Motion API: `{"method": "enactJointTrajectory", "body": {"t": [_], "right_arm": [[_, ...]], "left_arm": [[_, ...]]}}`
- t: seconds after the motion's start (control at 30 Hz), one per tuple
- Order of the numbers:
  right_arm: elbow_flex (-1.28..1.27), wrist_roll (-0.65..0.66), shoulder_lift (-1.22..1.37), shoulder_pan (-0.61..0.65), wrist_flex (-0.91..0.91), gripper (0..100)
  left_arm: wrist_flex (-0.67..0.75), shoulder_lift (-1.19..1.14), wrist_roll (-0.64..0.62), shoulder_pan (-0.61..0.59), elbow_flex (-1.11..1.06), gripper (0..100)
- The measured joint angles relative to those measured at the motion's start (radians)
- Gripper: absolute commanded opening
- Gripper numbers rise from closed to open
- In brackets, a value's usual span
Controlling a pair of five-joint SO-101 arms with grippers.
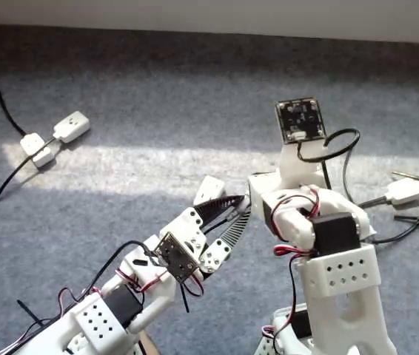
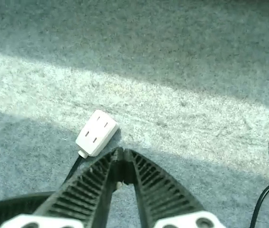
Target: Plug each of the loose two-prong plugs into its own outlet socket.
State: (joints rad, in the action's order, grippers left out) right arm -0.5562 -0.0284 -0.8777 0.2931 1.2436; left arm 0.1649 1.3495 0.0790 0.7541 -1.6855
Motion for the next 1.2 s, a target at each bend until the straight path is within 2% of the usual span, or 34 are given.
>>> {"method": "enactJointTrajectory", "body": {"t": [0.1,0.17,0.33,0.43,0.53,0.63,0.73,0.97,1.13,1.2], "right_arm": [[0.083,-0.049,0.0,-0.002,0.052,25.9],[0.112,-0.06,0.0,-0.025,0.071,31.0],[0.071,-0.069,0.0,-0.173,0.023,32.4],[-0.061,-0.072,0.002,-0.252,-0.091,32.4],[-0.227,-0.15,0.002,-0.275,-0.259,32.4],[-0.381,-0.256,0.002,-0.288,-0.44,32.4],[-0.528,-0.325,0.002,-0.287,-0.624,32.4],[-0.819,-0.356,0.002,-0.287,-1.028,32.4],[-0.872,-0.356,0.002,-0.287,-1.122,32.4],[-0.875,-0.356,0.002,-0.287,-1.129,32.4]], "left_arm": [[0.0,0.0,0.0,-0.005,0.0,1],[0.0,0.0,0.002,-0.006,0.0,1],[-0.071,0.0,0.002,-0.041,0.0,1],[-0.103,0.0,0.002,-0.091,0.0,1],[-0.14,0.0,0.002,-0.167,0.009,1],[-0.255,0.0,0.002,-0.236,0.069,1],[-0.411,0.0,0.011,-0.25,0.161,1],[-0.681,0.0,0.25,-0.249,0.336,1],[-0.859,0.0,0.509,-0.253,0.488,1],[-0.893,-0.021,0.571,-0.292,0.539,1]]}}
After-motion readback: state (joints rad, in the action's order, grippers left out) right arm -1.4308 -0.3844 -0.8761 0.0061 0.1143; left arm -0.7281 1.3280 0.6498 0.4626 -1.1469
